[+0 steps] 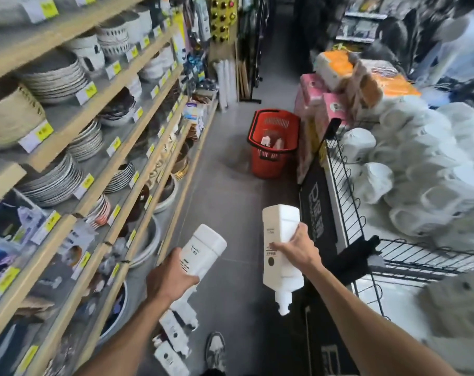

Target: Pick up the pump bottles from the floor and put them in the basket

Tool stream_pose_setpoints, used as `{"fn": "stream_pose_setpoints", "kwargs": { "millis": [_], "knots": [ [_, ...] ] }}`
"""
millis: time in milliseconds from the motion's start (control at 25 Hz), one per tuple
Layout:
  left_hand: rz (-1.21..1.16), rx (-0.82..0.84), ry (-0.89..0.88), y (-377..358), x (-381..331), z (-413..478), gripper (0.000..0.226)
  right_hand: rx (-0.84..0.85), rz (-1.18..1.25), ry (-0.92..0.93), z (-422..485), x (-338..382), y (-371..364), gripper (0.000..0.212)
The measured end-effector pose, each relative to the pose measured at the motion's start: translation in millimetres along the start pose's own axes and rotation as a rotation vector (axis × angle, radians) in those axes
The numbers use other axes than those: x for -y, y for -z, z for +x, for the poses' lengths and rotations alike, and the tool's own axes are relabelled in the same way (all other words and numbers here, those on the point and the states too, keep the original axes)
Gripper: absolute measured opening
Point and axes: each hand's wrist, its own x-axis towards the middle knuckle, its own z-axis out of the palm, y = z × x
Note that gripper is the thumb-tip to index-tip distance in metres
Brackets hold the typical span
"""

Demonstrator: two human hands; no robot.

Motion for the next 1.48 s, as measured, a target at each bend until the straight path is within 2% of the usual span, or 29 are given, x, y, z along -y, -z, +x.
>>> {"fn": "stream_pose_setpoints", "kwargs": {
  "millis": [320, 640, 960, 1480],
  "knots": [
    [0.165, -0.024, -0.188, 41.3, -62.1, 128.6, 0.064, -0.1, 0.069, -0.09, 96.3, 36.9, 11.1, 0.088],
    [0.253, 0.023, -0.294, 49.6, -141.3, 254.6, 0.068, -0.098, 0.11, -0.092, 229.0, 66.5, 36.5, 0.091],
    [0.268, 0.005, -0.237, 72.6, -203.2, 369.7, 0.069, -0.081, 0.071, -0.128, 352.3, 108.0, 70.7, 0.091],
    [0.276, 0.046, -0.249, 139.9, -265.6, 597.1, 0.07, -0.121, 0.068, -0.229, 551.9, 215.4, 57.7, 0.09]
  ]
}}
